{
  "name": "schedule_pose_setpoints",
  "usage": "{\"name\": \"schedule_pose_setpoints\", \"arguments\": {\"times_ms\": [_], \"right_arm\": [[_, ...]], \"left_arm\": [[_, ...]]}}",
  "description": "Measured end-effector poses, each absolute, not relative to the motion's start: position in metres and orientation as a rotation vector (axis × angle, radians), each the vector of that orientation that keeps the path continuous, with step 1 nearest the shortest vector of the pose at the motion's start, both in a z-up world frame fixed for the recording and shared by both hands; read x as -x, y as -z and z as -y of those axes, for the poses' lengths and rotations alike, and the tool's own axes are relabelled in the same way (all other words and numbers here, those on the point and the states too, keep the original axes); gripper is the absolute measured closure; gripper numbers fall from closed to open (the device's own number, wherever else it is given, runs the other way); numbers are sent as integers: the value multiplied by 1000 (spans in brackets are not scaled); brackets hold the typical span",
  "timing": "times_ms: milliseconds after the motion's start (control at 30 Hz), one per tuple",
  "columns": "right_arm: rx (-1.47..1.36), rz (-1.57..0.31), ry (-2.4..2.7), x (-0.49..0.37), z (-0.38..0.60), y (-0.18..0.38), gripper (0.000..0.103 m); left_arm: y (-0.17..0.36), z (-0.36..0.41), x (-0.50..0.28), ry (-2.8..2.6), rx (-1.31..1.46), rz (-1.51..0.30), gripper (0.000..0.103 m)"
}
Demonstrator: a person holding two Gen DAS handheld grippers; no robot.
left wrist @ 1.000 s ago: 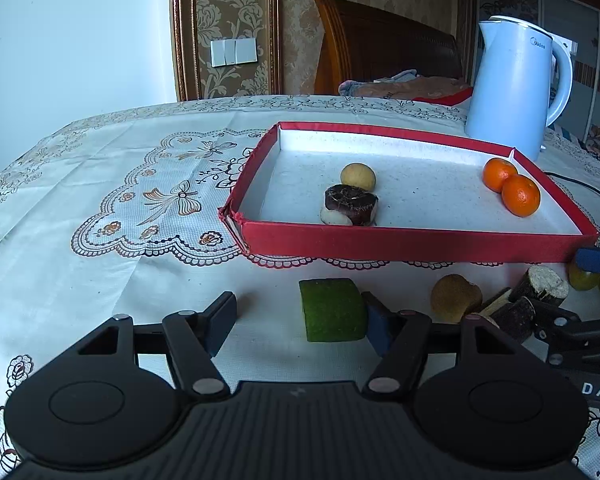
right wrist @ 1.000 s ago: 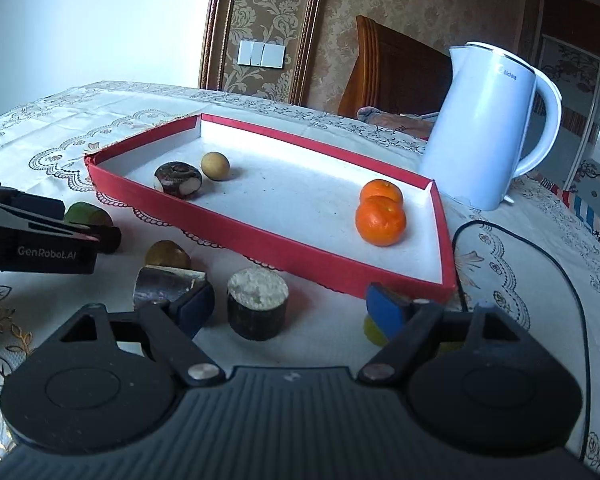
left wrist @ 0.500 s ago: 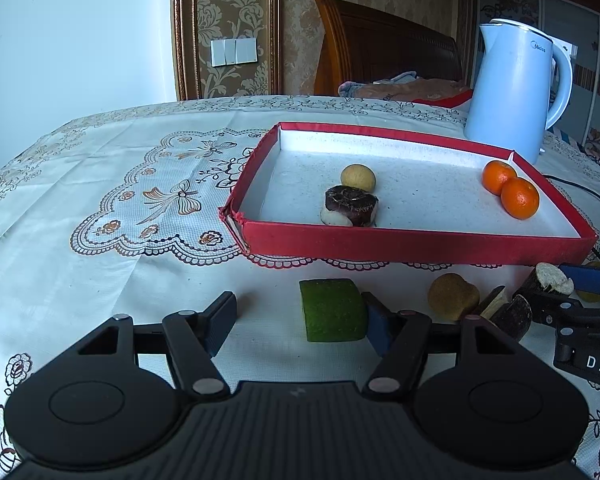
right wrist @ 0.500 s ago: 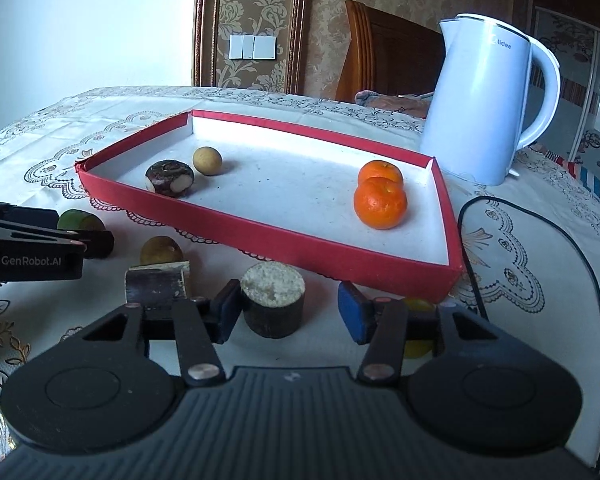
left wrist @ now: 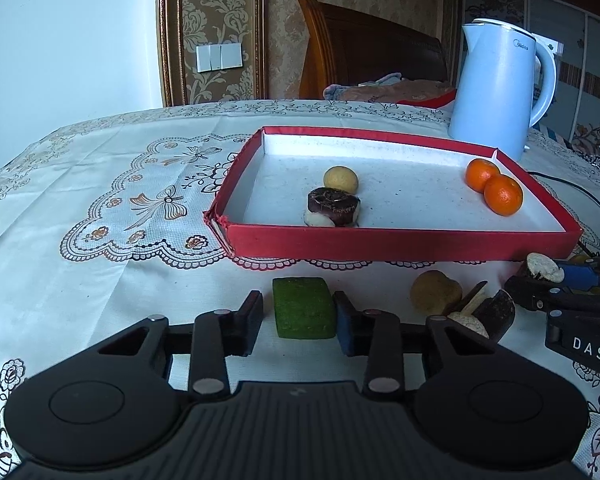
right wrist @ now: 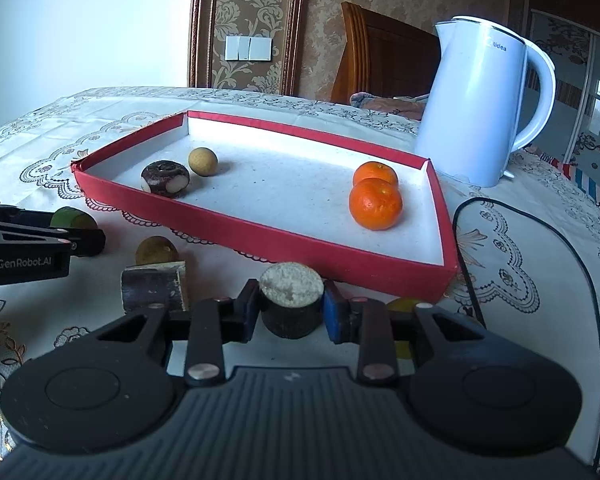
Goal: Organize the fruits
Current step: 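Grasp the dark wooden cylinder with the right gripper while the left grasps the green cube, then carry the dark cylinder and green cube over the red tray with both grippers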
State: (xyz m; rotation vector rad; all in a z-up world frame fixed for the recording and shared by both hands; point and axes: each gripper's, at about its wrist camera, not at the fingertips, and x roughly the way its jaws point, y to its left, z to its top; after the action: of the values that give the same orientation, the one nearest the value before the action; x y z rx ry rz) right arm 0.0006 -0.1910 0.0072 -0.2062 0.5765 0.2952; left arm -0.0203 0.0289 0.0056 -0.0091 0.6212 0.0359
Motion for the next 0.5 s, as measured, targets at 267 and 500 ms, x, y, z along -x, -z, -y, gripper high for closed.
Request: {"name": "schedule_pose_setpoints", "arguments": {"times_ms": [267,500], "right_arm": [[210,-556,-282,2,191,-8,73],[199,-520,-265,6,194,-11,73]], "left_arm": [[-6,-31,21,-40,12,-614,73],[-8,-32,24,-41,19,-590,75]]}}
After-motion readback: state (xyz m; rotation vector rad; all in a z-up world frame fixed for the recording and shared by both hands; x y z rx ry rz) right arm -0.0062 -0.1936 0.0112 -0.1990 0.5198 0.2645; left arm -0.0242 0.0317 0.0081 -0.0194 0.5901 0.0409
